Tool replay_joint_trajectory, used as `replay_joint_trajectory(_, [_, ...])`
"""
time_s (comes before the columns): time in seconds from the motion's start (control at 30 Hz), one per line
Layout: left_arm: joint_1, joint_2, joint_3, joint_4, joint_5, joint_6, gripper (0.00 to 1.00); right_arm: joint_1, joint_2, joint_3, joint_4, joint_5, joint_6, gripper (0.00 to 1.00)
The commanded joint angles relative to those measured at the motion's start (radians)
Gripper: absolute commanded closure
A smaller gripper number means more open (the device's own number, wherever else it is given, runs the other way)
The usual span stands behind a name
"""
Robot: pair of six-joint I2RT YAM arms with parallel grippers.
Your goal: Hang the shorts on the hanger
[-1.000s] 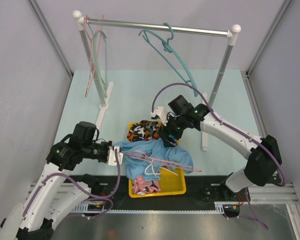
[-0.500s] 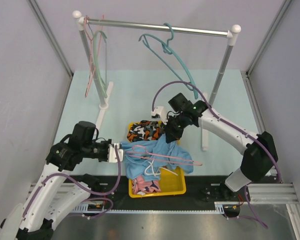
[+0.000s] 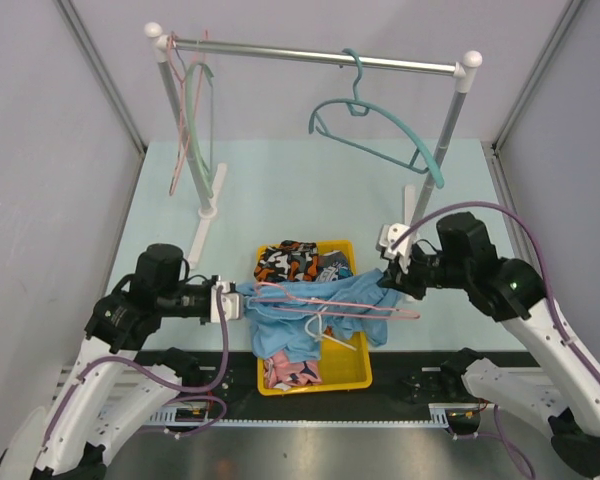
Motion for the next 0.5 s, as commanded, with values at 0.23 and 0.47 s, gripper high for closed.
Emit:
replay_joint_trajectory(0.23, [0.104, 0.013, 0.075, 0.036, 0.143, -0.097, 1.00, -0.086, -0.256, -0.154, 0.006, 0.076, -0.049, 1.00])
replay_joint_trajectory(0.47, [0.224, 0.099, 0.103, -0.070, 0.137, 0.017, 1.00, -0.124, -0.442, -0.234, 0.015, 0.148, -0.079, 1.00])
